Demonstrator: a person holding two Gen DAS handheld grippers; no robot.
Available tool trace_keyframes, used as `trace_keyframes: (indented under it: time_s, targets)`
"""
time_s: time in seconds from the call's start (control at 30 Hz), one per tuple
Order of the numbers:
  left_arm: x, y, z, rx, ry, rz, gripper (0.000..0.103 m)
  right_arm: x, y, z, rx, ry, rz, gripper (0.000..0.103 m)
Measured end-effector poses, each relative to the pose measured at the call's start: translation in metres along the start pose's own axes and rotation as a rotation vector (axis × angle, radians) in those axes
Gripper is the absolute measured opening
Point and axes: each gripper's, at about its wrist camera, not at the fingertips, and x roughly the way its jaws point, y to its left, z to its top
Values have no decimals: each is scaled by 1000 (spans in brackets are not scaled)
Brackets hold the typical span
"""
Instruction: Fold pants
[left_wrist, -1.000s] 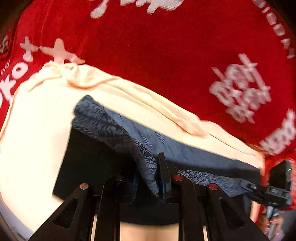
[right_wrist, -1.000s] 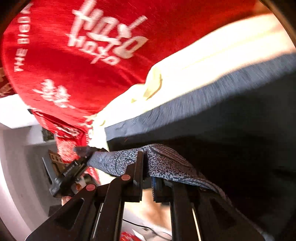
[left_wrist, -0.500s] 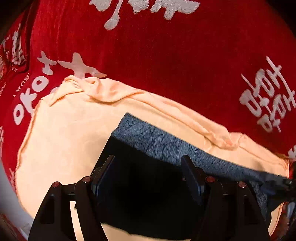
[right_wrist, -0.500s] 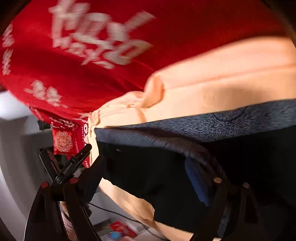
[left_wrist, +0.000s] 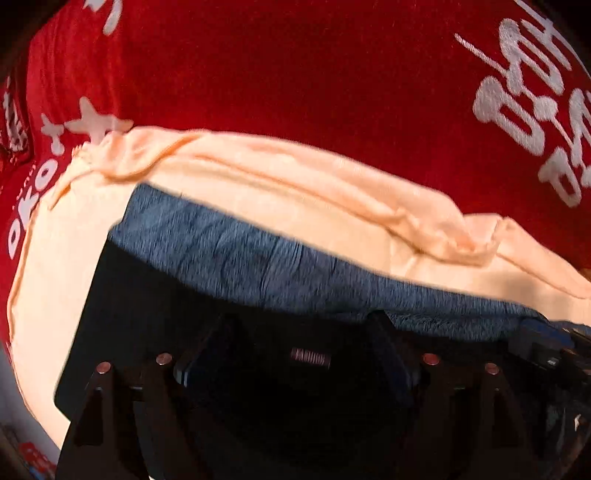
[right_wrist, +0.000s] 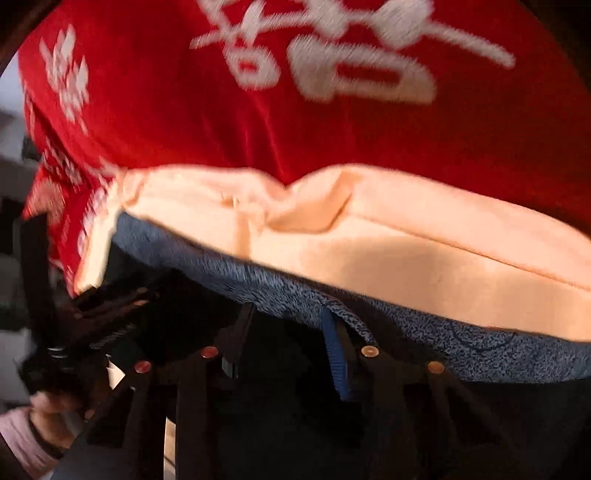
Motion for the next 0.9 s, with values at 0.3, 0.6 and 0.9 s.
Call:
trace_keyframes:
  time_s: [0.3,0.6,0.9]
  targets:
    - [-46,-1,-12,-4,-6,17,79,-66,-17,-52,97,-92,47,67]
    - [-88,-15,-92,139,46,5,79,-121,-60,-150,291,-93,-73,67]
    - [-104,-53,-149,339,48,-81,79,-150,-82,-290,507,-119,-176,67]
